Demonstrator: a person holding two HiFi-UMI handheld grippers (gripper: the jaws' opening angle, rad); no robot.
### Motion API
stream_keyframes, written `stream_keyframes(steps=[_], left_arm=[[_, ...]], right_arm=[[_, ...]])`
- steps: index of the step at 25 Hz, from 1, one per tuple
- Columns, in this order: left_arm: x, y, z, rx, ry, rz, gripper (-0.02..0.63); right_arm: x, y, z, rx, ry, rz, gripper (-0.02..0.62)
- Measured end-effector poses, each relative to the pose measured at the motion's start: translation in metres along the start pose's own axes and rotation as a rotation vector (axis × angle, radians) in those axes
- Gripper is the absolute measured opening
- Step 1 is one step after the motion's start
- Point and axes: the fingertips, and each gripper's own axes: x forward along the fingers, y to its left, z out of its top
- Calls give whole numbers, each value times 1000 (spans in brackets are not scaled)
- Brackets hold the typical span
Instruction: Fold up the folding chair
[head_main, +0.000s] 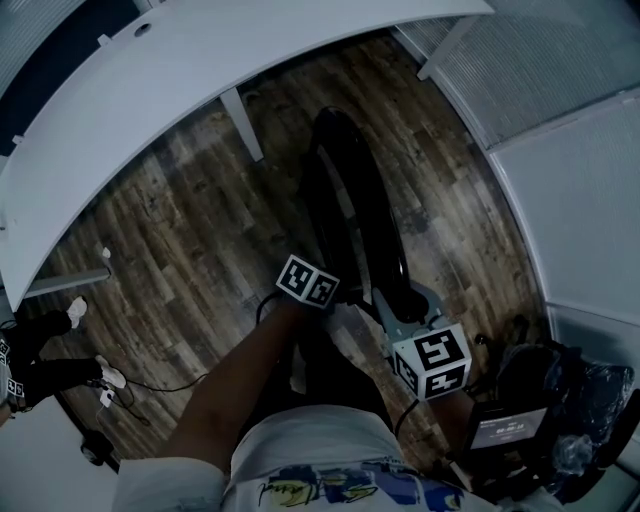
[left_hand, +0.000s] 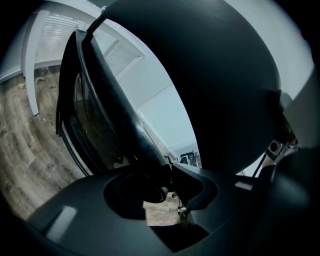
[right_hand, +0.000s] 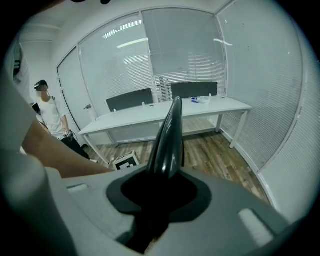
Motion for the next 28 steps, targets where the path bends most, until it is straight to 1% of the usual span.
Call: stream_keyframes(steps=[5, 9, 11, 16, 18, 21, 28], left_arm=[[2, 0, 3, -52, -32, -13, 140], [1, -1, 3, -96, -70, -22, 138], [0, -2, 4, -131, -105, -36, 137], [-7, -3, 12, -217, -206, -86, 132], [-11, -2, 15, -241, -247, -98, 132], [-19, -1, 20, -256, -294, -111, 132], [-41, 1, 28, -272, -371, -110, 132]], right_arm=[[0, -1, -1, -3, 4, 8, 86], [1, 8, 2, -51, 2, 38, 83], [2, 16, 6, -96, 4, 58, 81], [10, 38, 20, -276, 31, 109, 75], [14, 46, 24, -326, 42, 132, 74], [18, 55, 32, -366, 47, 157, 75], [27, 69, 53, -392, 52, 212, 74]])
